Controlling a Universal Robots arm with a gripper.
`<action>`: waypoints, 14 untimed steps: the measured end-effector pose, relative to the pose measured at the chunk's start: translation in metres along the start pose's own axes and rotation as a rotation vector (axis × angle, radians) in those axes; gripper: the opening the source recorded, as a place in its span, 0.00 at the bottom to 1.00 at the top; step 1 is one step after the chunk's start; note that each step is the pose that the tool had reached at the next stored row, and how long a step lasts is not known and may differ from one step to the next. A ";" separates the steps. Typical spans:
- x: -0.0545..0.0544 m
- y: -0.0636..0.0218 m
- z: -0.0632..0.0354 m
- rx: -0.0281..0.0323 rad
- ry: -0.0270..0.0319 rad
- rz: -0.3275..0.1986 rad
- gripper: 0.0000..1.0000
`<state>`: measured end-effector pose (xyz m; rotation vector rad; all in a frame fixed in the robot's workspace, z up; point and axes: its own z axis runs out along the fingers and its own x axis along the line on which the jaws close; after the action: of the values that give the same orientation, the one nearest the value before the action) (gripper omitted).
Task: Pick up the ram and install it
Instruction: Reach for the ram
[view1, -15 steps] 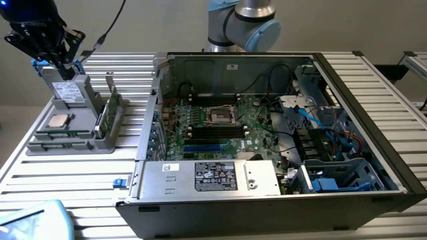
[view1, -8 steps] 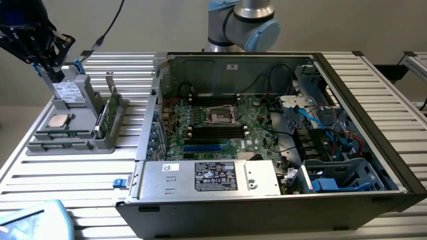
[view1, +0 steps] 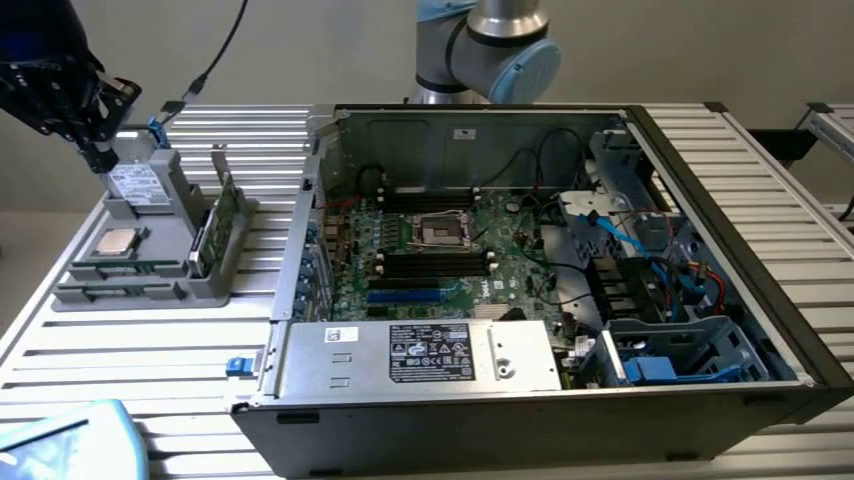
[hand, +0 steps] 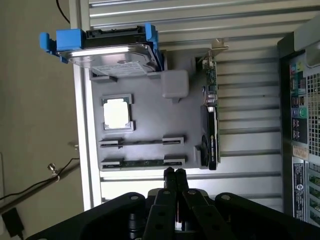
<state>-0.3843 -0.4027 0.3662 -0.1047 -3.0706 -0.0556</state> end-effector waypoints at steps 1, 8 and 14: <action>0.000 -0.0005 0.0006 0.0008 0.0029 -0.001 0.10; 0.002 -0.0038 0.0042 0.0066 0.0209 -0.008 0.10; 0.004 -0.0065 0.0073 0.0113 0.0351 -0.015 0.10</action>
<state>-0.3893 -0.4086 0.3590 -0.0796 -3.0364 -0.0404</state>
